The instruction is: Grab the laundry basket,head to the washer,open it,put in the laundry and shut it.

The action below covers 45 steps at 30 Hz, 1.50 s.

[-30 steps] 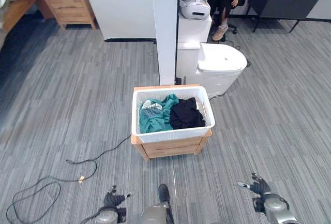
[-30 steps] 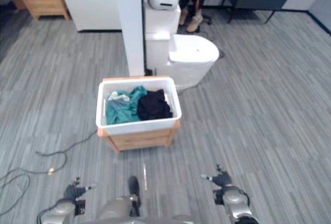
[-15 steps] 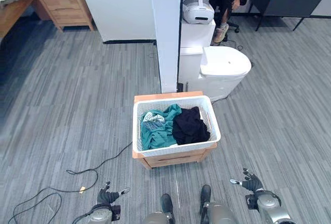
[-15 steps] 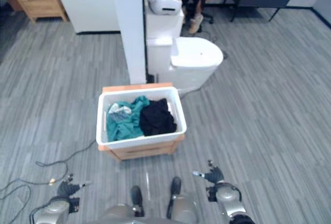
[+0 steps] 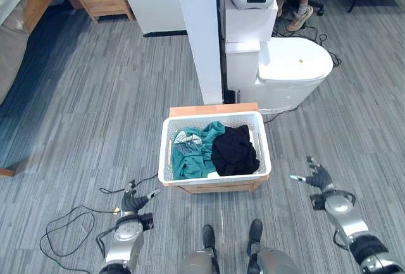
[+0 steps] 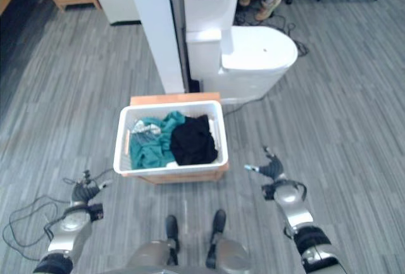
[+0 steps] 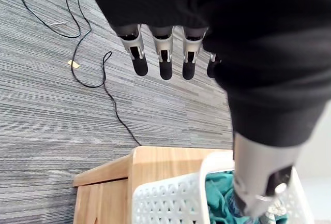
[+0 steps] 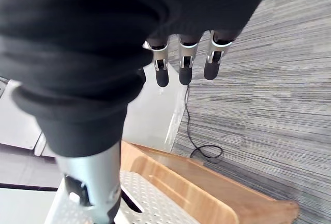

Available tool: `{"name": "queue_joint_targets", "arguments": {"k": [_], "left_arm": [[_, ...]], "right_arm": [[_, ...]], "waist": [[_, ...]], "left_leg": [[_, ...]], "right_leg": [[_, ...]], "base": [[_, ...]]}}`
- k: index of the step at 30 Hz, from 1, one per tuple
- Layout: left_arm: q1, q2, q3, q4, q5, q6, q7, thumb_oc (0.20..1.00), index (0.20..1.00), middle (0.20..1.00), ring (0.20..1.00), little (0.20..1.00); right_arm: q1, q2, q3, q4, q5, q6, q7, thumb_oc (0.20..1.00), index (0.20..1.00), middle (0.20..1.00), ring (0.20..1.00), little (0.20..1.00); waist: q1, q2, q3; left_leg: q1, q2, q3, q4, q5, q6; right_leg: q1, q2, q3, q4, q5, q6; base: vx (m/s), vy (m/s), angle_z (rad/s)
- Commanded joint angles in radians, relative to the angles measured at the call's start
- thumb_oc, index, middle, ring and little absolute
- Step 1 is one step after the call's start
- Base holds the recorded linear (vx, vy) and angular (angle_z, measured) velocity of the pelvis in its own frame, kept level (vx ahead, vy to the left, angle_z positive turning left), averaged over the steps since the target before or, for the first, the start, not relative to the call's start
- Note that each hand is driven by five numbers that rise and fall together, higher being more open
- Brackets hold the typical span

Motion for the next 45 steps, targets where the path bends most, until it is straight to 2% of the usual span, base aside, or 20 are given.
{"name": "queue_joint_targets", "arguments": {"k": [1,4,8,11,17,18,19,20,26,34,38,45], "left_arm": [[-0.071,0.021,-0.024,0.041,-0.060,-0.049,0.087,1.000,1.000,1.000,1.000,1.000],[-0.198,0.011,-0.064,0.139,-0.123,-0.058,0.134,1.000,1.000,1.000,1.000,1.000],[-0.356,0.044,-0.116,0.268,-0.156,-0.054,0.162,1.000,1.000,1.000,1.000,1.000],[-0.485,0.063,-0.191,0.351,-0.137,-0.036,0.163,1.000,1.000,1.000,1.000,1.000],[-0.610,0.055,-0.280,0.444,-0.091,-0.008,0.147,1.000,1.000,1.000,1.000,1.000],[-0.659,0.050,-0.319,0.459,-0.058,0.001,0.144,1.000,1.000,1.000,1.000,1.000],[-0.673,0.043,-0.331,0.466,-0.049,0.007,0.139,1.000,1.000,1.000,1.000,1.000],[-0.684,0.032,-0.340,0.462,-0.036,0.011,0.138,0.200,0.200,0.200,0.200,0.200],[-0.619,0.020,-0.333,0.396,-0.007,0.010,0.132,0.200,0.200,0.200,0.200,0.200],[-0.336,-0.013,-0.237,0.030,0.042,-0.029,0.144,0.200,0.200,0.200,0.200,0.200],[-0.111,-0.003,-0.168,-0.219,0.071,-0.036,0.082,0.200,0.200,0.200,0.200,0.200],[0.126,0.039,-0.085,-0.449,0.109,-0.022,-0.036,0.200,0.200,0.200,0.200,0.200]], "right_arm": [[-0.065,0.044,0.039,0.003,0.049,-0.036,-0.060,1.000,1.000,1.000,1.000,1.000],[-0.191,0.097,0.086,0.076,0.103,-0.036,-0.110,1.000,1.000,1.000,1.000,1.000],[-0.348,0.139,0.140,0.190,0.165,-0.033,-0.148,1.000,1.000,1.000,1.000,1.000],[-0.470,0.152,0.201,0.281,0.173,-0.018,-0.162,1.000,1.000,1.000,1.000,1.000],[-0.564,0.184,0.271,0.375,0.154,0.002,-0.161,1.000,1.000,1.000,1.000,1.000],[-0.588,0.193,0.284,0.406,0.155,0.007,-0.158,0.768,0.768,0.768,0.768,0.768],[-0.593,0.197,0.288,0.416,0.154,0.010,-0.156,0.489,0.489,0.489,0.489,0.489],[-0.588,0.200,0.285,0.407,0.156,0.009,-0.157,0.200,0.200,0.200,0.200,0.200],[-0.513,0.192,0.261,0.322,0.162,-0.009,-0.155,0.200,0.200,0.200,0.200,0.200],[-0.260,0.114,0.156,-0.042,0.039,-0.047,-0.167,0.200,0.200,0.200,0.200,0.200],[-0.036,0.063,0.044,-0.276,-0.005,-0.063,-0.110,0.200,0.200,0.200,0.200,0.200],[0.230,0.016,-0.118,-0.539,-0.061,-0.076,-0.021,0.200,0.200,0.200,0.200,0.200]], "waist": [[0.004,-0.053,0.012],[0.002,-0.052,0.037],[0.001,-0.052,0.056],[0.000,-0.057,0.078],[-0.004,-0.066,0.090],[-0.005,-0.069,0.098],[-0.006,-0.069,0.102],[-0.010,-0.071,0.109],[-0.016,-0.072,0.107],[-0.020,-0.066,0.078],[-0.026,-0.061,0.033],[-0.051,-0.052,-0.024]], "left_leg": [[-0.051,-0.001,0.012,-0.003,0.020,-0.041],[-0.092,0.003,0.014,-0.007,0.034,-0.044],[-0.144,0.004,0.013,-0.014,0.048,-0.047],[-0.179,0.004,0.014,-0.016,0.061,-0.051],[-0.213,0.003,0.013,-0.021,0.070,-0.054],[-0.226,0.002,0.013,-0.021,0.074,-0.054],[-0.230,0.001,0.013,-0.021,0.074,-0.054],[-0.236,-0.001,0.011,-0.021,0.076,-0.054],[-0.236,-0.004,0.012,-0.021,0.070,-0.053],[-0.162,-0.006,0.019,-0.021,0.038,-0.045],[-0.074,-0.005,0.029,-0.019,0.010,-0.040],[0.013,-0.003,0.027,0.001,-0.022,-0.038]], "right_leg": [[-0.010,-0.036,0.023,0.068,-0.117,0.067],[-0.065,-0.034,0.034,0.083,-0.109,0.065],[-0.131,-0.034,0.050,0.102,-0.094,0.067],[-0.167,-0.039,0.056,0.110,-0.081,0.071],[-0.200,-0.042,0.063,0.102,-0.062,0.078],[-0.210,-0.042,0.067,0.096,-0.054,0.081],[-0.213,-0.042,0.069,0.094,-0.050,0.082],[-0.216,-0.042,0.071,0.089,-0.046,0.084],[-0.212,-0.041,0.081,0.082,-0.044,0.085],[-0.142,-0.039,0.084,0.070,-0.061,0.082],[-0.053,-0.033,0.083,0.060,-0.091,0.077],[0.038,-0.020,0.094,0.048,-0.123,0.067]], "base": [[-0.05,-0.004,0.01],[-0.09,-0.001,0.02],[-0.07,0.023,-0.05],[-0.03,0.030,-0.02],[0.00,0.005,0.00],[-0.01,0.028,0.03],[-0.02,0.037,0.02],[0.00,0.000,0.00],[0.00,0.000,0.00],[0.00,-0.011,-0.01],[0.09,-0.046,-0.10],[0.07,-0.039,-0.05]]}}
